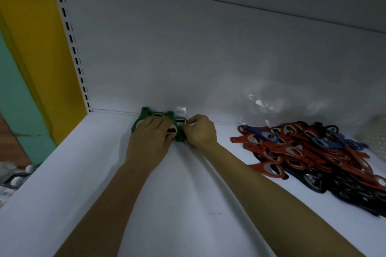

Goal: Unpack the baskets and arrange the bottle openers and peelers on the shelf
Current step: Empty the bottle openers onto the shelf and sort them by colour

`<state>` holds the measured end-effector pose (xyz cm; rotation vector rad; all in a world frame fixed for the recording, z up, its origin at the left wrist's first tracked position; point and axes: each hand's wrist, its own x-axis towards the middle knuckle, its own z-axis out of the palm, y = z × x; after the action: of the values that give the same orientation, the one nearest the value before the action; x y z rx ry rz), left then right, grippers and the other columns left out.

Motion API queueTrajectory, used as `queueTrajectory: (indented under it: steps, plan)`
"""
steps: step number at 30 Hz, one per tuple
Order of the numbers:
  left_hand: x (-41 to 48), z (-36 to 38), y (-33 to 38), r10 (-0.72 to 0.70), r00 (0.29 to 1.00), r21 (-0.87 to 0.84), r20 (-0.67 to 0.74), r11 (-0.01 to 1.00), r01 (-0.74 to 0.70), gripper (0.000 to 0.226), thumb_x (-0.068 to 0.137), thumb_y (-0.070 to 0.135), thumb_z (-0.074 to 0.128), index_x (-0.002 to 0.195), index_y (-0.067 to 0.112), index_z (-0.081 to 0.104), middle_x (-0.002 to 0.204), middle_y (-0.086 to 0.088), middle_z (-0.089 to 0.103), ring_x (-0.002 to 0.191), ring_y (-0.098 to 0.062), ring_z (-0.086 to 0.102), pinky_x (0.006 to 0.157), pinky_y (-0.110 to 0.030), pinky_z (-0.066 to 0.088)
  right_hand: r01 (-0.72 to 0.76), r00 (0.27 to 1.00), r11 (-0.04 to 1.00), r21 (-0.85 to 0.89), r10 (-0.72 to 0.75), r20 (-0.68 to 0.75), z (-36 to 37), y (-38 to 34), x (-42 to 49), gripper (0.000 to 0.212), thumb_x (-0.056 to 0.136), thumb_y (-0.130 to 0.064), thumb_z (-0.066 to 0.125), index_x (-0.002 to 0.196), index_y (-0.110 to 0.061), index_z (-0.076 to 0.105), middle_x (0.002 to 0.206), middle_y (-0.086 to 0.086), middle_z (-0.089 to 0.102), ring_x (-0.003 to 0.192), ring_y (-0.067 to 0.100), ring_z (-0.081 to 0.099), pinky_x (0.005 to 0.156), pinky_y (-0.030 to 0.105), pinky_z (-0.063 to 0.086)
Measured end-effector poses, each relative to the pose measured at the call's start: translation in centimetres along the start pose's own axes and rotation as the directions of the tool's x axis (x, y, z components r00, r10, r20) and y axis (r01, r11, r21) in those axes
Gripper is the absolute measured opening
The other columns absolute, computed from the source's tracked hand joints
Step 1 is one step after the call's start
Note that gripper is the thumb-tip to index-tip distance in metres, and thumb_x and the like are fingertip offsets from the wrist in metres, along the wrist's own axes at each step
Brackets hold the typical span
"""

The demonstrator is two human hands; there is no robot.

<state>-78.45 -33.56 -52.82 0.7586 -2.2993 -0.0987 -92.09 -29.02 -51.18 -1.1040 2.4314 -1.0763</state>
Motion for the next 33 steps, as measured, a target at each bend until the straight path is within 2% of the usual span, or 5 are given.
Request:
queueTrajectory:
  steps: [3, 9, 20, 29, 33]
  plan:
    - [0.1, -0.3, 1.5, 0.134, 0.991, 0.053, -0.009, 0.990, -0.133, 0.035, 0.074, 0.011, 0.078, 0.106, 0.000, 0.068, 0.103, -0.016, 0.069, 0.095, -0.033, 0.066, 0.084, -0.043, 0.055, 0.084, 0.996, 0.996, -0.009, -0.084, -0.025, -1.4, 1.2, -1.9, 0.023, 0.093, -0.030, 0.057, 0.110, -0.015, 0.062, 0.095, 0.003, 0.067, 0.086, 0.021, 0.063, 0.069, 0.028, 0.047]
    - [-0.9, 1.5, 8.4, 0.416, 0.903, -0.063, 0.105, 0.909, -0.412, 0.043, 0.076, 0.019, 0.077, 0.116, 0.008, 0.065, 0.115, -0.007, 0.067, 0.102, -0.025, 0.065, 0.080, -0.036, 0.057, 0.209, 0.961, 0.975, -0.071, -0.218, -0.168, -8.2, 7.8, -7.5, 0.013, 0.090, -0.015, 0.056, 0.087, -0.017, 0.069, 0.079, -0.003, 0.069, 0.070, 0.013, 0.062, 0.060, 0.029, 0.048]
    - [-1.2, 8.3, 19.3, 0.342, 0.914, -0.326, 0.219, 0.909, -0.261, 0.035, 0.090, 0.030, 0.055, 0.123, 0.018, 0.059, 0.122, 0.003, 0.059, 0.111, -0.016, 0.052, 0.093, -0.029, 0.043, 0.143, 0.901, 0.874, -0.464, -0.309, -0.305, -15.2, 16.4, -9.2, 0.032, 0.093, -0.019, 0.054, 0.122, -0.012, 0.063, 0.126, 0.007, 0.062, 0.119, 0.027, 0.050, 0.099, 0.037, 0.037]
    - [-1.1, 7.5, 17.7, 0.087, 0.962, -0.391, 0.258, 0.920, 0.022, 0.017, 0.092, 0.022, 0.057, 0.102, 0.015, 0.069, 0.094, -0.004, 0.068, 0.086, -0.020, 0.060, 0.075, -0.028, 0.045, 0.426, 0.883, 0.843, -0.328, -0.467, -0.055, -15.0, 16.3, -10.0, 0.035, 0.087, -0.044, 0.060, 0.115, -0.024, 0.066, 0.106, -0.007, 0.067, 0.101, 0.012, 0.053, 0.093, 0.031, 0.035]
    - [-0.9, 7.0, 17.7, 0.059, 0.967, -0.498, 0.246, 0.864, 0.074, 0.018, 0.094, 0.023, 0.054, 0.092, 0.011, 0.067, 0.080, -0.004, 0.069, 0.073, -0.020, 0.063, 0.069, -0.034, 0.051, 0.452, 0.859, 0.849, -0.272, -0.497, -0.124, -14.9, 16.2, -9.9, 0.029, 0.087, -0.016, 0.064, 0.115, -0.017, 0.068, 0.101, -0.001, 0.071, 0.092, 0.019, 0.061, 0.088, 0.038, 0.045]
